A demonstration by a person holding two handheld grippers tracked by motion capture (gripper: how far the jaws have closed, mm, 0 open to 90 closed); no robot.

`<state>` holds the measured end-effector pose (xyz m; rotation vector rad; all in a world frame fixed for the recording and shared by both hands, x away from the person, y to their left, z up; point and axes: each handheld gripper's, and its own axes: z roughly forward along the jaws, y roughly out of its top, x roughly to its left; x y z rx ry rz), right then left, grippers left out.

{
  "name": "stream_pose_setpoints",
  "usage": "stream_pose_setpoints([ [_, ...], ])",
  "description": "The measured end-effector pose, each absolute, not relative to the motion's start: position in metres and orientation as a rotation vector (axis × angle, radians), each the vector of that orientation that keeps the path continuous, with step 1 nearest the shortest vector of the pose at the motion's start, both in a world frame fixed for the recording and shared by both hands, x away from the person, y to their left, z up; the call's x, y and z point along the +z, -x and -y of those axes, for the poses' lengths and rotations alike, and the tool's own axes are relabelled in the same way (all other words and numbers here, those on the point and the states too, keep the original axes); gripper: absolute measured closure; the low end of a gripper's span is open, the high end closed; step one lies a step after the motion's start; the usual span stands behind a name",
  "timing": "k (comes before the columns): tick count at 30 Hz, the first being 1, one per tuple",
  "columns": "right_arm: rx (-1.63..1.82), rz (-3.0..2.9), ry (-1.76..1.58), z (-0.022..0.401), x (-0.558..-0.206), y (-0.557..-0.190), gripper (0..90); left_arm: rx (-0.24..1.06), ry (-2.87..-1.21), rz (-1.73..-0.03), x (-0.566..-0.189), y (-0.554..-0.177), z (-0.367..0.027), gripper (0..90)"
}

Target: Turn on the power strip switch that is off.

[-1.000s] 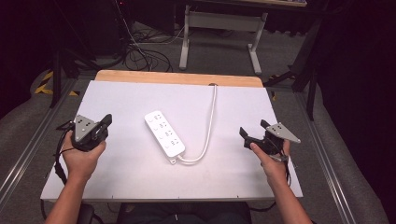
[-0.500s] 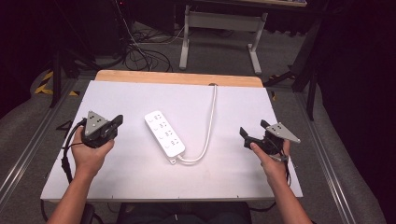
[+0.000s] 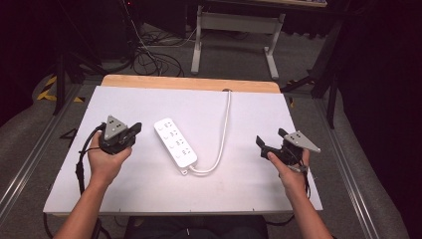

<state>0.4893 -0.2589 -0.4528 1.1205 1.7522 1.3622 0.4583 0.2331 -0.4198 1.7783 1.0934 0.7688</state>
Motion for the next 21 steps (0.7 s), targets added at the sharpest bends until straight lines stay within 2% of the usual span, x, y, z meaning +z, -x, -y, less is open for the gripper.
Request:
stream_pose_setpoints([
  [21,1.355,-1.761,-1.121,0.259,-0.453,-0.489,8.1,0.699,-1.862,-1.079,-0.428,-0.482,-0.213,90.0],
])
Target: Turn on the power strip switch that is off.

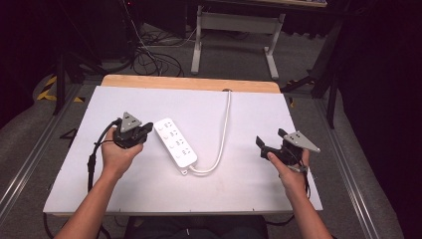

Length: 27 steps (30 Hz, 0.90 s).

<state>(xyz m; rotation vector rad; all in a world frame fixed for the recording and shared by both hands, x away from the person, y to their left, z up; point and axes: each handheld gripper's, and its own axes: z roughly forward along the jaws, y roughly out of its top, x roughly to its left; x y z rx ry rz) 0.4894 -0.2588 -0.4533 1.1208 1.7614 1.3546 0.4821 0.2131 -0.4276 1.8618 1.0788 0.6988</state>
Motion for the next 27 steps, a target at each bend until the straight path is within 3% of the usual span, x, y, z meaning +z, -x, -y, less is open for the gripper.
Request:
stream_pose_setpoints([
  [27,1.353,-1.764,-1.118,0.258,-0.453,-0.490,8.2,0.622,-1.999,-1.097,-0.438,-0.505,-0.190,90.0],
])
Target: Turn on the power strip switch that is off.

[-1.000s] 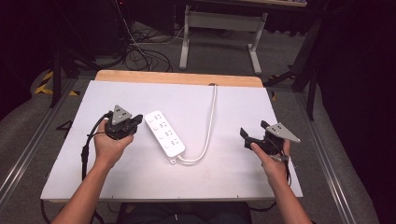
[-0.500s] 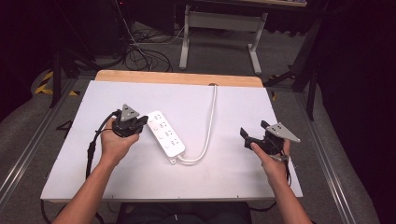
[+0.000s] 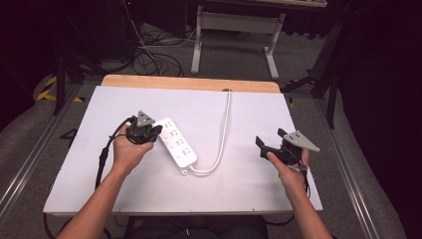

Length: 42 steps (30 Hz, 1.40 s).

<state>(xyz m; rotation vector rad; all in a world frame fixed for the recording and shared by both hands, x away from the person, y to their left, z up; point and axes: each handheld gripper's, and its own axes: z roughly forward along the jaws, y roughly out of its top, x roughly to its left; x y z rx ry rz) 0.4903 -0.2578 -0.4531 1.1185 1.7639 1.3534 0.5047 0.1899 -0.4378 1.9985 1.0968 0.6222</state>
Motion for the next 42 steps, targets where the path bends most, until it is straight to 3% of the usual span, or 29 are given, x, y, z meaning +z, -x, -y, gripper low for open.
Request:
stream_pose_setpoints([
  [42,1.342,-1.782,-1.121,0.258,-0.453,-0.491,8.9,0.564,-2.092,-1.142,-0.460,-0.523,-0.173,90.0],
])
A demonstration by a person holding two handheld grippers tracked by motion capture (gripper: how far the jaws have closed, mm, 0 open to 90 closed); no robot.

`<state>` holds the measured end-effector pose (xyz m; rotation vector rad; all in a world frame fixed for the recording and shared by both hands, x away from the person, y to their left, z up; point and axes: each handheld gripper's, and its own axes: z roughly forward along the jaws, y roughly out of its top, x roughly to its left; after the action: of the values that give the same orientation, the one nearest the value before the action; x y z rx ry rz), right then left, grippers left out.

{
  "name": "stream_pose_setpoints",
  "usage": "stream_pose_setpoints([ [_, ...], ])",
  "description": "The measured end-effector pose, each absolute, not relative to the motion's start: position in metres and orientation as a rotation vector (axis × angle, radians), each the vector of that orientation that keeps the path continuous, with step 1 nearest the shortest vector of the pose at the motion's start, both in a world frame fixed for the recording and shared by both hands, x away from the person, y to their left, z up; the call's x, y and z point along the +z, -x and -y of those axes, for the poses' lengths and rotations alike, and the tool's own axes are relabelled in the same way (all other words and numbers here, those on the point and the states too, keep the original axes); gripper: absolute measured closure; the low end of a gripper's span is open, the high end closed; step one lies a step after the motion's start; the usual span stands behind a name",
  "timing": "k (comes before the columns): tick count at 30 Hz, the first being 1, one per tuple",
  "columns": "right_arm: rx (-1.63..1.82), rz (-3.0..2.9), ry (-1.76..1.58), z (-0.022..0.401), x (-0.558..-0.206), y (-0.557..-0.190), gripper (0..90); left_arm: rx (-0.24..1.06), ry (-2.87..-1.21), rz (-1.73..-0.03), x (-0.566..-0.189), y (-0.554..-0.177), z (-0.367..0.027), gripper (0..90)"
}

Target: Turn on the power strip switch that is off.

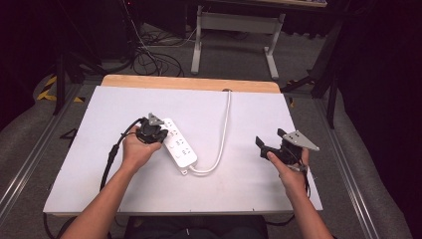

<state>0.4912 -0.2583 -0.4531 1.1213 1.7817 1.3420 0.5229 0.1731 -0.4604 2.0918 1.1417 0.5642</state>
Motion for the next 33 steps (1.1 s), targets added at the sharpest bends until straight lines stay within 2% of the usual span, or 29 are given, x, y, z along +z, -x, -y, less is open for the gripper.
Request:
stream_pose_setpoints([
  [3,1.342,-1.781,-1.126,0.2587,-0.4529,-0.4909,8.9,0.536,-2.049,-1.147,-0.4642,-0.5226,-0.1755,90.0],
  [9,1.341,-1.774,-1.124,0.2583,-0.4517,-0.4897,8.9,0.604,-2.069,-1.141,-0.4662,-0.5192,-0.1708,90.0],
  [33,1.335,-1.778,-1.134,0.2591,-0.4510,-0.4890,9.3,0.563,-2.053,-1.175,-0.4672,-0.5203,-0.1708,90.0],
])
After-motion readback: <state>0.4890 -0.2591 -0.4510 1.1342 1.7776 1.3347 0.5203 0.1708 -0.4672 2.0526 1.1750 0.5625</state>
